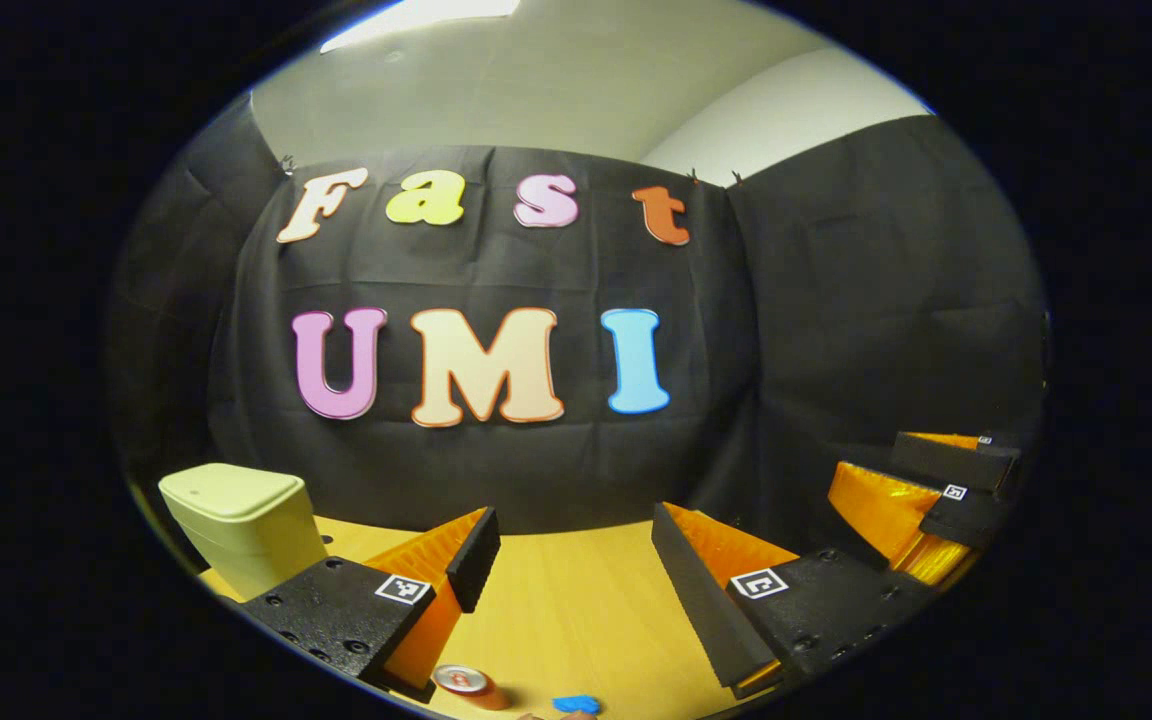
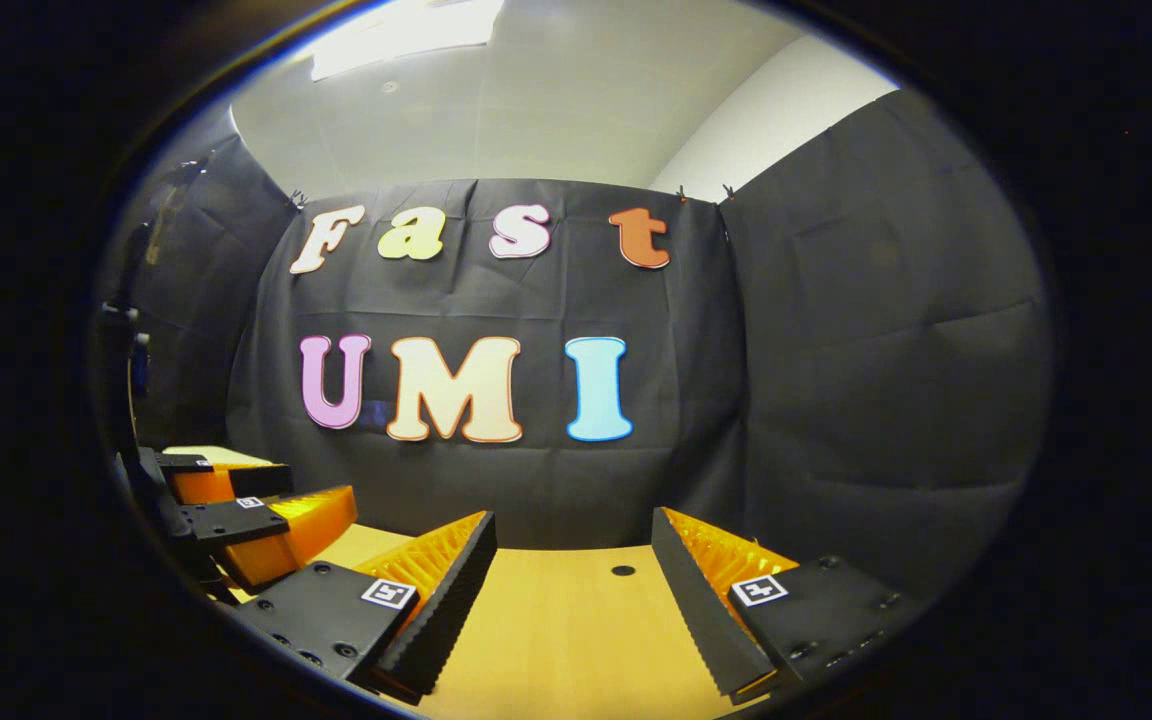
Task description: Press the lid of the desktop garbage bin to open it, pick up the crumpled paper on the desktop and throw it into the bin, then pick up the pop can on the desktop and drop it into the bin, and finally close the garbage bin lid.
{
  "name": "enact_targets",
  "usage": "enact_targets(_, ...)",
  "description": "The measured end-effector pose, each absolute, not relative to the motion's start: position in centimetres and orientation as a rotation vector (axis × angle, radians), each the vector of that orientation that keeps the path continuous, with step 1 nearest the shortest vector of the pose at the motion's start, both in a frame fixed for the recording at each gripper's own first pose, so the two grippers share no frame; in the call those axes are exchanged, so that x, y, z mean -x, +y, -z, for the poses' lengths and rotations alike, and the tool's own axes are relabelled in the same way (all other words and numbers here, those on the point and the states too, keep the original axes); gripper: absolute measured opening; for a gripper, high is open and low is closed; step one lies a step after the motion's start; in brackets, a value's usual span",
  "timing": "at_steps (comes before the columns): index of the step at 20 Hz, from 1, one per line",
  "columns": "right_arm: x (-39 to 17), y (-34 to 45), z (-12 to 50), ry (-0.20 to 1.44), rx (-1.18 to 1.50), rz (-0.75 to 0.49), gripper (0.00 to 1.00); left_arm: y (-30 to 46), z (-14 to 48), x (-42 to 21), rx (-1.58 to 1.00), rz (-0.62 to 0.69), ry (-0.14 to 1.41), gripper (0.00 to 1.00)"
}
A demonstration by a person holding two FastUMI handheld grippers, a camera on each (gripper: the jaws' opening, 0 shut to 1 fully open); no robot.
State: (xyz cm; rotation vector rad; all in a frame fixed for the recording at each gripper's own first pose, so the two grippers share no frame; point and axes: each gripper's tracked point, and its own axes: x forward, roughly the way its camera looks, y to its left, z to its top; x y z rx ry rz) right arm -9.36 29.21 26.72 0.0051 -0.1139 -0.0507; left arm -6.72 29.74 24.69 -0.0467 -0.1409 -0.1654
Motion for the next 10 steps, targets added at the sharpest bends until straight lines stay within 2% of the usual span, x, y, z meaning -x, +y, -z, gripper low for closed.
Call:
enact_targets(4, 8.6, 32.6, -28.5, -0.137, -0.008, 0.055, 0.99, 33.0, -26.1, 6.3, 0.062, 0.161, -0.167, 0.92)
enact_targets(6, 8.5, 34.0, -28.9, -0.142, 0.021, 0.014, 1.0, 34.7, -26.7, 6.1, 0.048, 0.118, -0.178, 0.92)
enact_targets(10, 7.5, 34.2, -28.2, -0.104, -0.029, 0.002, 0.98, 35.0, -27.3, 6.0, 0.048, 0.119, -0.201, 0.92)
